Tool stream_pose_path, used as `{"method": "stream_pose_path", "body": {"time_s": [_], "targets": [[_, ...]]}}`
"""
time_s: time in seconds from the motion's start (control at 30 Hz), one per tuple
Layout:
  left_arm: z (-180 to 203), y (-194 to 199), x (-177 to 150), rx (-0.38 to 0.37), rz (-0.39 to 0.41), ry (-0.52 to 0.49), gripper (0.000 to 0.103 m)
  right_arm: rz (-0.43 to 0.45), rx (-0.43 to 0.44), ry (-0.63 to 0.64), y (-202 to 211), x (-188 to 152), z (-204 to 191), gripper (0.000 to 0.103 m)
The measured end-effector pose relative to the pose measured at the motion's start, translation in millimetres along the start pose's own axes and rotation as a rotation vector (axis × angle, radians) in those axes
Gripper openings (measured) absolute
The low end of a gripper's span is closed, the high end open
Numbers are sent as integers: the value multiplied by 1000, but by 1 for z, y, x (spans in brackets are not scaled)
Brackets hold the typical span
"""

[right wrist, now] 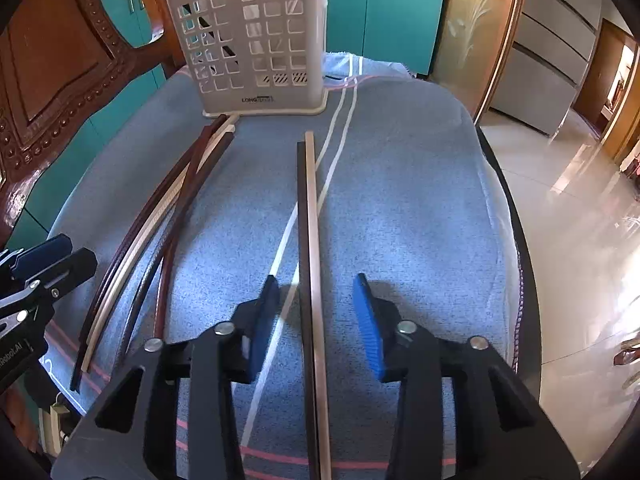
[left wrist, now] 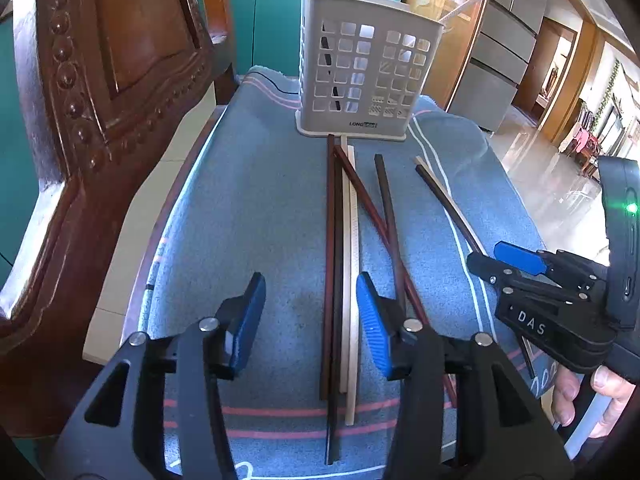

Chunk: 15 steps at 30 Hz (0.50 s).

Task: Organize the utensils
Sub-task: 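Move both tools back down to the remaining chopsticks on the cloth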

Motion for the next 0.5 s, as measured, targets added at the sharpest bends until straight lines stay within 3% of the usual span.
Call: {"method": "stream_pose_path", "body": {"time_s": [0.1, 0.5], "targets": [[0, 0, -2, -6, -5, 0, 49, -3, 3, -5, 0, 2, 0, 12], [0, -8, -1, -17, -20, 14, 51, -59, 35, -127, 7, 5, 21, 12]]}}
Point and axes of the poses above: each gripper's, at about its wrist camera, not at the fingertips, and y roughly against the way its jaws point, z to its right, x to its top, the point moved 2 cm from there along -y, roughly the way its jaws point, and after that the axes turned 7 degrees about -y, right-handed, at the moved point
